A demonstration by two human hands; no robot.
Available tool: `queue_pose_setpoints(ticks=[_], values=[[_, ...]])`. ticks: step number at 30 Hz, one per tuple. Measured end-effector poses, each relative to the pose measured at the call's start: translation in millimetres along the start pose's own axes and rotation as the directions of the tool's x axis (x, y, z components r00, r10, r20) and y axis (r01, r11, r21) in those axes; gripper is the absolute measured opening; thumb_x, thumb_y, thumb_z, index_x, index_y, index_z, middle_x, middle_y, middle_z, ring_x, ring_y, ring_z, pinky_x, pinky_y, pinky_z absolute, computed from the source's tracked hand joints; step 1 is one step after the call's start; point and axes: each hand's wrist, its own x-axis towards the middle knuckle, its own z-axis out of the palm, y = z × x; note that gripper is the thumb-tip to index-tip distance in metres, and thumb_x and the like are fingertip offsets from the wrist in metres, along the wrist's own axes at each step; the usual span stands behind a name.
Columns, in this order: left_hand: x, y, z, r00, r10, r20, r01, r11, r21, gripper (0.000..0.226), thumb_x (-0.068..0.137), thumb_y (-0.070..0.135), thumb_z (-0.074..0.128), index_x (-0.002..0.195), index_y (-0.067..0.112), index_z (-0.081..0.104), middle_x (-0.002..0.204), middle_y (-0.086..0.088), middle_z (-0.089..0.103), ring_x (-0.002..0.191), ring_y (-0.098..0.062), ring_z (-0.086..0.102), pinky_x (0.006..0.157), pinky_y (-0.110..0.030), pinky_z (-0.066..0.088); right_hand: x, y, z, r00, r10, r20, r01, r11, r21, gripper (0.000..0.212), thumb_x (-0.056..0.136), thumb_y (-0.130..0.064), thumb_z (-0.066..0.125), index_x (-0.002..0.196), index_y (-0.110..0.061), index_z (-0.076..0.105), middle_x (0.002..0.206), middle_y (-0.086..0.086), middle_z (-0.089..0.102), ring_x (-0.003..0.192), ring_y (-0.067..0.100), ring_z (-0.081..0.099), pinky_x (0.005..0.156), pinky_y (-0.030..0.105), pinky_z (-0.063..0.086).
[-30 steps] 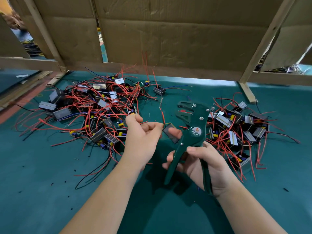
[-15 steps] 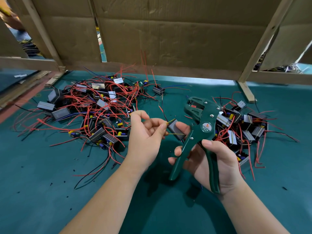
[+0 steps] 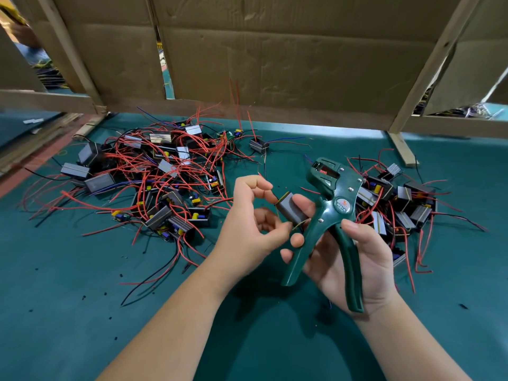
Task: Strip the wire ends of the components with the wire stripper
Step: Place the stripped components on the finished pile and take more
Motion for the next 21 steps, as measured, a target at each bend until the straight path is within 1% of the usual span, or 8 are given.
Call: queue_pose_setpoints(ticks=[2, 4, 8, 11, 15, 17, 19, 21], values=[[-0.6, 0.0, 3.1, 1.000, -0.008, -0.009, 0.009, 1.000, 0.024, 0.057, 0.069, 0.008, 0.070, 0.097, 0.047, 0.038, 0.104, 0.004, 0.047, 0.056, -0.012, 0.053, 0.057, -0.021, 0.043, 0.8, 0.5, 0.1, 1.000, -0.002, -0.003, 0.002, 1.000, 0.002, 0.079, 0.054, -0.028, 0.087, 0.125, -0.002, 0.062, 0.087, 0.017, 0.066, 0.075, 0.024, 0.066, 0.074, 0.044, 0.057], [-1.3, -0.3, 3.9, 1.000, -0.016, -0.005, 0.016, 0.999, 0.039, 0.059, 0.068, 0.010, 0.070, 0.098, 0.048, 0.037, 0.103, 0.010, 0.046, 0.055, -0.010, 0.053, 0.056, -0.019, 0.042, 1.2, 0.9, 0.0, 1.000, -0.006, -0.003, 0.006, 1.000, 0.003, 0.079, 0.055, -0.028, 0.087, 0.125, -0.001, 0.062, 0.087, 0.017, 0.065, 0.075, 0.024, 0.066, 0.074, 0.044, 0.057], [-1.0, -0.2, 3.3, 0.999, -0.038, 0.016, 0.037, 0.998, 0.056, 0.061, 0.069, 0.011, 0.070, 0.103, 0.049, 0.036, 0.098, 0.021, 0.043, 0.053, -0.008, 0.053, 0.054, -0.018, 0.042, 1.2, 1.1, -1.4, 1.000, -0.005, 0.009, 0.006, 1.000, -0.028, 0.077, 0.059, -0.030, 0.085, 0.127, -0.001, 0.061, 0.087, 0.018, 0.066, 0.076, 0.025, 0.066, 0.075, 0.043, 0.057], [0.9, 1.6, 3.1, 0.997, -0.054, 0.050, 0.051, 0.997, 0.059, 0.068, 0.069, 0.011, 0.070, 0.108, 0.054, 0.034, 0.100, 0.023, 0.042, 0.056, -0.009, 0.053, 0.055, -0.021, 0.045, 1.7, 1.3, -1.6, 1.000, 0.006, 0.014, -0.005, 0.999, -0.047, 0.079, 0.061, -0.031, 0.084, 0.129, -0.001, 0.059, 0.088, 0.019, 0.066, 0.077, 0.026, 0.066, 0.076, 0.045, 0.056], [0.3, 2.7, -0.9, 0.991, -0.066, 0.118, 0.065, 0.998, 0.018, 0.081, 0.070, 0.007, 0.068, 0.119, 0.060, 0.031, 0.112, 0.011, 0.038, 0.059, -0.007, 0.055, 0.058, -0.021, 0.047, 1.7, 1.9, -2.3, 1.000, 0.030, 0.007, -0.030, 0.996, -0.086, 0.081, 0.059, -0.033, 0.085, 0.129, -0.001, 0.059, 0.085, 0.018, 0.065, 0.077, 0.025, 0.066, 0.075, 0.045, 0.056], [0.2, 3.0, -2.8, 0.987, -0.087, 0.136, 0.086, 0.996, 0.016, 0.088, 0.070, 0.008, 0.069, 0.124, 0.063, 0.026, 0.118, 0.009, 0.038, 0.060, -0.009, 0.056, 0.061, -0.023, 0.050, 1.4, 2.2, -2.4, 0.999, 0.042, 0.009, -0.041, 0.996, -0.082, 0.081, 0.058, -0.033, 0.085, 0.128, -0.001, 0.060, 0.085, 0.018, 0.066, 0.077, 0.024, 0.066, 0.074, 0.045, 0.056], [1.1, 2.9, -3.3, 0.985, -0.092, 0.148, 0.087, 0.995, 0.038, 0.094, 0.071, 0.012, 0.071, 0.130, 0.062, 0.019, 0.122, 0.006, 0.038, 0.063, -0.009, 0.058, 0.065, -0.019, 0.049, 0.8, 2.4, -2.2, 0.999, 0.044, 0.016, -0.043, 0.996, -0.080, 0.081, 0.058, -0.033, 0.085, 0.128, -0.001, 0.060, 0.086, 0.018, 0.066, 0.077, 0.024, 0.067, 0.074, 0.045, 0.057], [2.1, 2.3, -3.0, 0.984, -0.090, 0.151, 0.081, 0.995, 0.064, 0.097, 0.073, 0.012, 0.072, 0.134, 0.060, 0.014, 0.123, 0.003, 0.039, 0.068, -0.005, 0.059, 0.068, -0.015, 0.046, 0.6, 2.7, -1.8, 0.998, 0.052, 0.017, -0.051, 0.995, -0.090, 0.081, 0.059, -0.033, 0.085, 0.128, -0.002, 0.059, 0.086, 0.018, 0.066, 0.077, 0.025, 0.067, 0.074, 0.045, 0.056]])
